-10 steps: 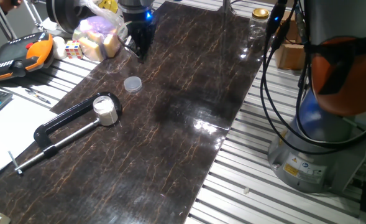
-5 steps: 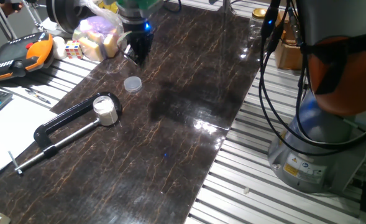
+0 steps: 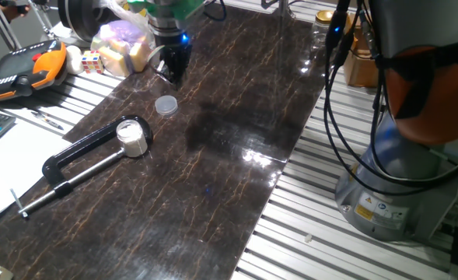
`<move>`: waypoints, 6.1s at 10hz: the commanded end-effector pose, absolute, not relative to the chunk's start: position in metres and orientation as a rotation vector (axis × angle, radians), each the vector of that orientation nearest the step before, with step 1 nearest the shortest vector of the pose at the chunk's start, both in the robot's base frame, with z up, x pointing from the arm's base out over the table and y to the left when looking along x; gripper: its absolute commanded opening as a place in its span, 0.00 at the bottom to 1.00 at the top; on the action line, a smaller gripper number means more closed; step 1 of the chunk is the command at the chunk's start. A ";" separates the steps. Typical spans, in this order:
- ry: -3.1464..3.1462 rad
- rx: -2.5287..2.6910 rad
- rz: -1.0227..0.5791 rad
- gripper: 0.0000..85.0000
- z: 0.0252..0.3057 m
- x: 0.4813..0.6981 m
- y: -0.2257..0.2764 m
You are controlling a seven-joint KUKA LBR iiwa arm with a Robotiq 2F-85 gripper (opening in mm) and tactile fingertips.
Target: Screw the lid onto the jar
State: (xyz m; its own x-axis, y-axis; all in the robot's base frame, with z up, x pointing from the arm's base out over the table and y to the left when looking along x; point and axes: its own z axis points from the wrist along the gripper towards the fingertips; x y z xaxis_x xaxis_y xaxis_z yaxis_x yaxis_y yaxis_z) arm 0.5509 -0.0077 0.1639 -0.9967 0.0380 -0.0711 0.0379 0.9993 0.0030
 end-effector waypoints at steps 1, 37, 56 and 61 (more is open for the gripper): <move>3.065 0.058 0.003 0.01 0.161 0.552 -0.007; 3.040 0.177 0.014 0.94 0.103 0.607 -0.038; 3.041 0.060 0.017 1.00 0.027 0.637 -0.053; 3.038 0.053 0.017 1.00 0.021 0.642 -0.055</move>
State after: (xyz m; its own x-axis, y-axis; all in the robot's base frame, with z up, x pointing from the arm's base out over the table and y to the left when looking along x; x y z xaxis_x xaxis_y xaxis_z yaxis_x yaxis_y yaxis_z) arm 0.6419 -0.0548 0.0215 -0.9940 0.0363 -0.1027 0.0351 0.9993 0.0132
